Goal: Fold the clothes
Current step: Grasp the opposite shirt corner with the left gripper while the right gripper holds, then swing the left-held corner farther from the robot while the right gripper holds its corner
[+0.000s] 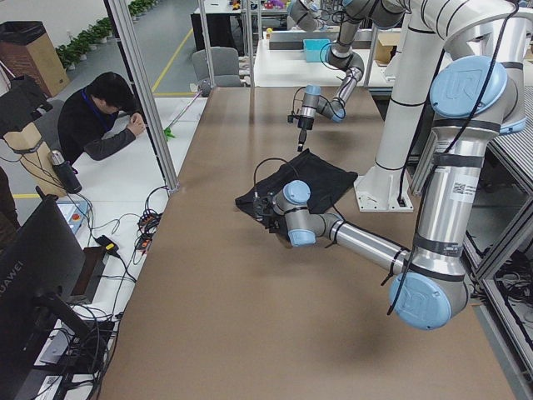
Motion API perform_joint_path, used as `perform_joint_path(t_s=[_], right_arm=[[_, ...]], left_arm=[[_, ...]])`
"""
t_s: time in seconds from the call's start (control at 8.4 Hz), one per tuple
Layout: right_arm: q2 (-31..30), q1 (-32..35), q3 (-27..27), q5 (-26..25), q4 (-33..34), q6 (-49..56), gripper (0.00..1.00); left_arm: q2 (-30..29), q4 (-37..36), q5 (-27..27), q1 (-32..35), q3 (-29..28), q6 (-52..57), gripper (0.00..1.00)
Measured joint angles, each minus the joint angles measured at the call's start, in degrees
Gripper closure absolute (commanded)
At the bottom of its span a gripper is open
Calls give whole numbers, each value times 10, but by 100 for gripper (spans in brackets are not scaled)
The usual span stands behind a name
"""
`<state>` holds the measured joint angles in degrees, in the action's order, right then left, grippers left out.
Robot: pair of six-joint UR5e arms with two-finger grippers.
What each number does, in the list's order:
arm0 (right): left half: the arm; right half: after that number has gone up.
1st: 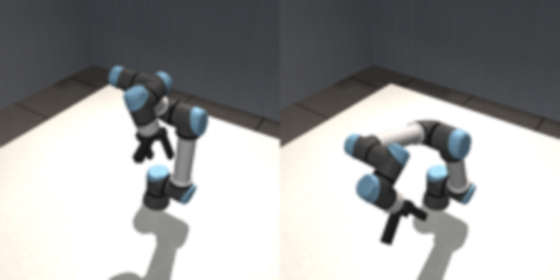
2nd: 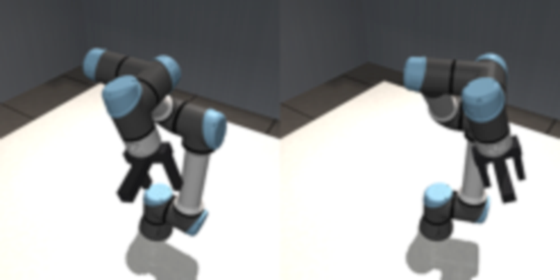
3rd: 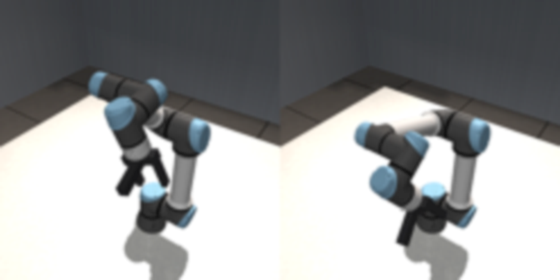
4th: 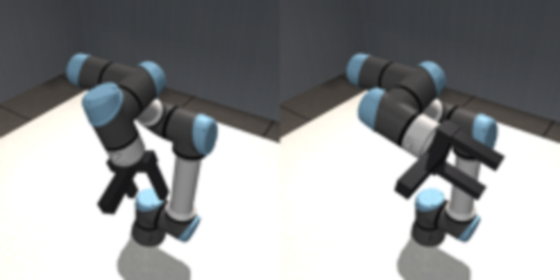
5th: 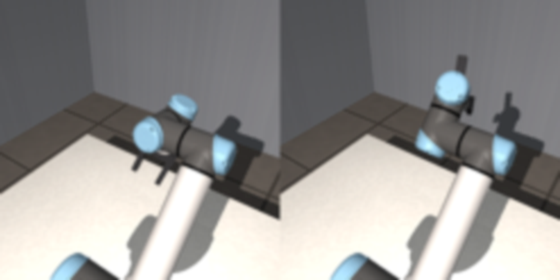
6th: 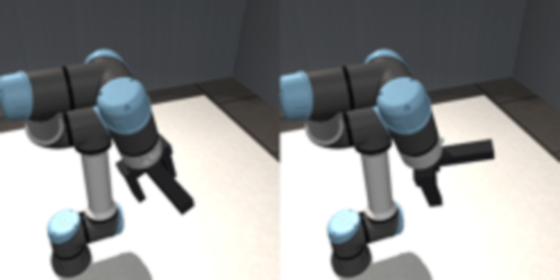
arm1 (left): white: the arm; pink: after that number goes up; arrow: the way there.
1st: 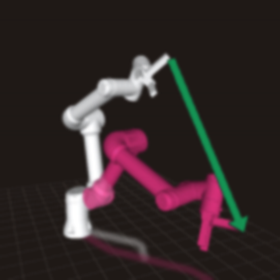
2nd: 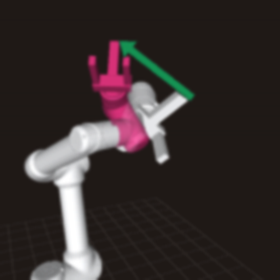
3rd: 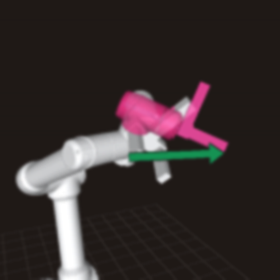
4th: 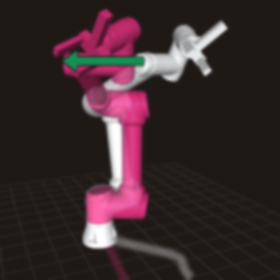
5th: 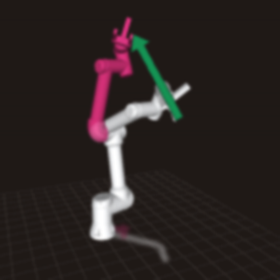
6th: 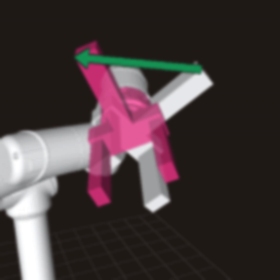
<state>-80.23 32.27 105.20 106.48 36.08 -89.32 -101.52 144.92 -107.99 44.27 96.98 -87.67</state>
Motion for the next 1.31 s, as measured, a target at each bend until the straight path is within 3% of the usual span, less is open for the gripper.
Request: perform_joint_path(t_s=[0.48, 1.31], right_arm=[[1, 16, 0, -1, 12, 0, 6], [0, 17, 1, -2, 13, -4, 6]], left_arm=[[16, 10, 88, -93, -8, 0, 6], [50, 12, 93, -103, -1, 4, 6]])
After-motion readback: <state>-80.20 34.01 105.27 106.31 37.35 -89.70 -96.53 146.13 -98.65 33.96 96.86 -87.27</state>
